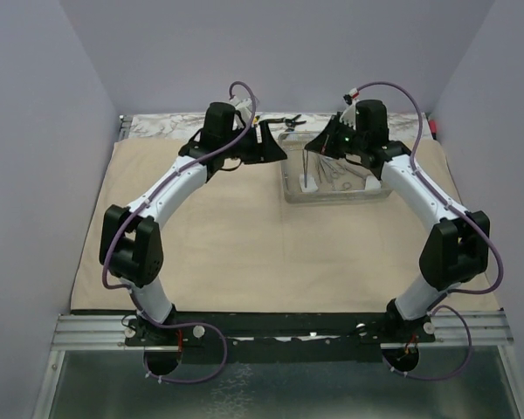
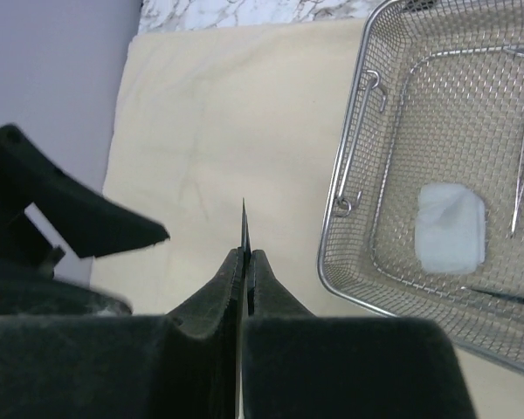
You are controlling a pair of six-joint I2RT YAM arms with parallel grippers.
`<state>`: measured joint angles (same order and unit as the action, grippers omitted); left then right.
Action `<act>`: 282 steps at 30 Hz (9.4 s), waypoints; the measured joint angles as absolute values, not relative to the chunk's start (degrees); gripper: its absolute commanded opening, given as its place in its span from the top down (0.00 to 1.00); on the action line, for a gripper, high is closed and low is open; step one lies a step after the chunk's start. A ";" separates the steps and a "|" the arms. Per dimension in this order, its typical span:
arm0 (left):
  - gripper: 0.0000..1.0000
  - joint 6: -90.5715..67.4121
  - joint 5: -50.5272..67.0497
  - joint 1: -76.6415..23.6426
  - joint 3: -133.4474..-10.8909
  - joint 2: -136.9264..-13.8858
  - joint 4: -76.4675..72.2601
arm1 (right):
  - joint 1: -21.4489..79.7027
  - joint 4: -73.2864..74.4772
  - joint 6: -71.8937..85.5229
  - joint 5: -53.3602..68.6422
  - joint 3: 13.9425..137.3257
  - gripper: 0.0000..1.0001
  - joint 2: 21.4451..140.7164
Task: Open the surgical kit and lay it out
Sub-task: Place the medical item in the surgical kit, then pick up the medical item from the container, then place the medical item in the surgical kit.
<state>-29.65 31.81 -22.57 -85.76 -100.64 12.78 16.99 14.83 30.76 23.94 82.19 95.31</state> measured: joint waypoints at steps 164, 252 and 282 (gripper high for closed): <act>0.36 -29.12 -2.15 -19.57 -68.45 -85.21 16.67 | 24.53 42.02 25.52 -11.92 91.07 0.58 98.10; 0.38 -32.34 4.49 -17.26 -64.64 -82.61 16.38 | 35.38 46.87 42.96 -5.19 48.73 0.99 72.44; 0.38 -31.57 4.49 -17.21 -64.03 -82.61 16.40 | 41.95 42.02 43.64 -14.22 48.29 0.83 86.67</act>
